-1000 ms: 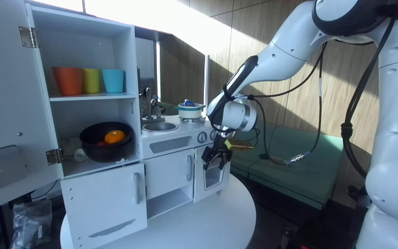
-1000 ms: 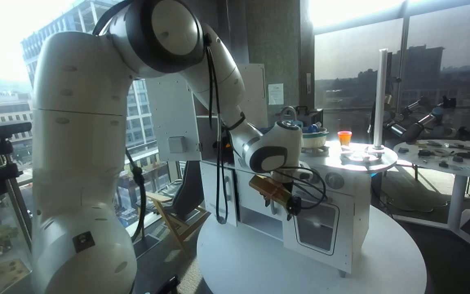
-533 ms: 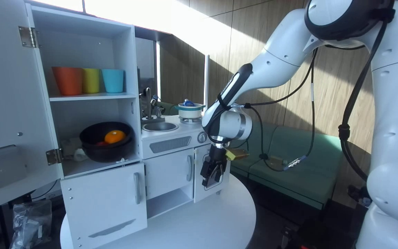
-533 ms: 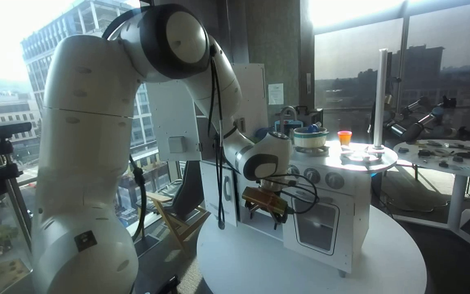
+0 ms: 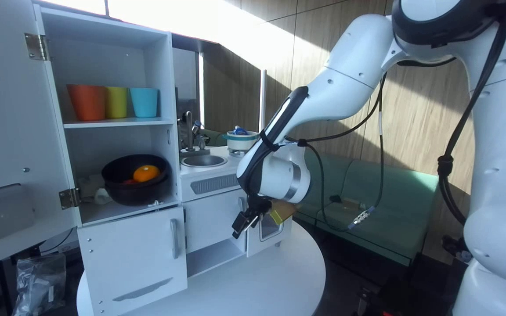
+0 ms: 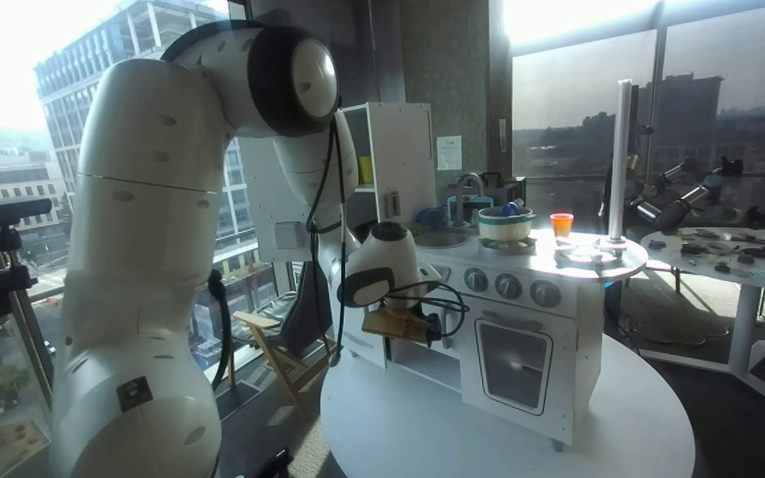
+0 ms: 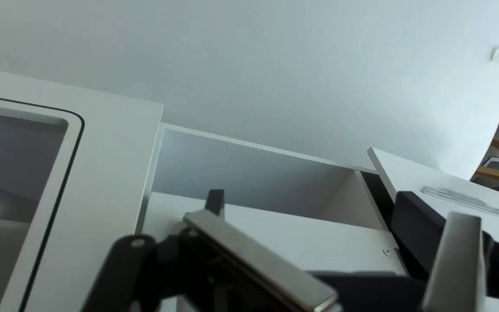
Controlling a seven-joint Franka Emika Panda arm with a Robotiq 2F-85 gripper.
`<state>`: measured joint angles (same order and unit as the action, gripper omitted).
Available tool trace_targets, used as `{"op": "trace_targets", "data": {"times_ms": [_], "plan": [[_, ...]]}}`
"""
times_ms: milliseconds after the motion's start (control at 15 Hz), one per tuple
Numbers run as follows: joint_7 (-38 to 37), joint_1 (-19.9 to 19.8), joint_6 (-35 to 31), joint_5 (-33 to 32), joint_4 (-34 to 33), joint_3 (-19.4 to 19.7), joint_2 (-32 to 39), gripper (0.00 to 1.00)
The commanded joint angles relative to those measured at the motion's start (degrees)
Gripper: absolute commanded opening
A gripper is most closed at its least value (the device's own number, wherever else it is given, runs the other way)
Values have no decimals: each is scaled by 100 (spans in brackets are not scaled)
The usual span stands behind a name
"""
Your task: Close the oven door then open the middle cabinet door.
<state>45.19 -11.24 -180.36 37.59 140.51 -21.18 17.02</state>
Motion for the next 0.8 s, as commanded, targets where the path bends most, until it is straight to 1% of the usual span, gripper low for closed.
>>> {"op": "trace_targets", "data": {"times_ms": [0, 67, 133, 200, 267, 333, 467, 600, 733], "plan": [[457, -827, -1213, 554, -159, -1230, 212, 100], [314, -966, -1643, 457, -165, -1430, 322, 100], [165, -1142, -1919, 284, -143, -1604, 398, 100], [58, -1248, -2075, 156, -128, -1651, 483, 100], [-11, -1282, -2180, 157, -107, -1618, 553, 100], [114, -1050, -1964, 408, -50, -1244, 522, 100], [167, -985, -1935, 525, -24, -1001, 635, 100], [99, -1041, -2127, 437, -71, -930, 791, 100], [90, -1118, -2078, 335, -157, -940, 846, 100]]}}
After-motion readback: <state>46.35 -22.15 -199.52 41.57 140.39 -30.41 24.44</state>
